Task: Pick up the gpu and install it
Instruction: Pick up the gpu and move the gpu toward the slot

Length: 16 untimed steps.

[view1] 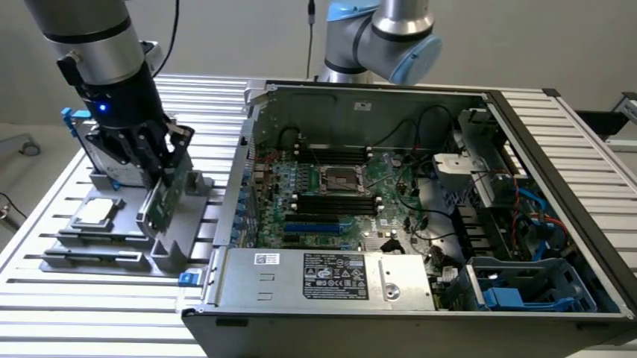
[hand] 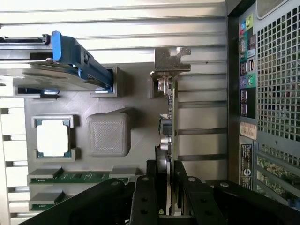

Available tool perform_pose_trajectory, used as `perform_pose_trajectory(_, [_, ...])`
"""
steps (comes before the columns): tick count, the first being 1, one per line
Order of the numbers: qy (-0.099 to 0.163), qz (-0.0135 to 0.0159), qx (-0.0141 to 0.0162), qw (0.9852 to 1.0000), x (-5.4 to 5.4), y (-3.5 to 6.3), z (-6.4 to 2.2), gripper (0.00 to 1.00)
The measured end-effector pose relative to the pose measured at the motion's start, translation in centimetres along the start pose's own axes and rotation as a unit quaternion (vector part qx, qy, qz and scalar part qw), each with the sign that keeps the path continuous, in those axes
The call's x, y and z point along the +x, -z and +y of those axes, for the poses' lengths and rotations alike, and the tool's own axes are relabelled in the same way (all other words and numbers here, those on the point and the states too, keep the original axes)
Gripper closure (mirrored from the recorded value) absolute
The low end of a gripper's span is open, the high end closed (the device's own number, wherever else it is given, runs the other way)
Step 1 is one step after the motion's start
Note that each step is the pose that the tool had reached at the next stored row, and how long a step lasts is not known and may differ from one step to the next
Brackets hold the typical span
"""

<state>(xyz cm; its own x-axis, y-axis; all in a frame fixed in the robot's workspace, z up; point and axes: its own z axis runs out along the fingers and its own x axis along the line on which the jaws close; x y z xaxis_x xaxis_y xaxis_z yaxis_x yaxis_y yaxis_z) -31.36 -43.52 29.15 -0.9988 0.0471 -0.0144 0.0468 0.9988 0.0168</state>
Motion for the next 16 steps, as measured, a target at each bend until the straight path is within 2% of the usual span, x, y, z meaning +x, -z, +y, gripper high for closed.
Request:
perform_pose_trajectory(10, [0.000, 0.0006, 0.0000, 1.0000, -0.2, 4.55, 0.08, 0.74])
perform_pose_trajectory(14, [0.000, 0.0014, 0.0000, 1.0000, -0.7, 6.38, 0.14, 0.74])
perform_pose_trajectory(16, [0.000, 0.0029, 0.0001, 1.0000, -1.3, 7.25, 0.18, 0.74])
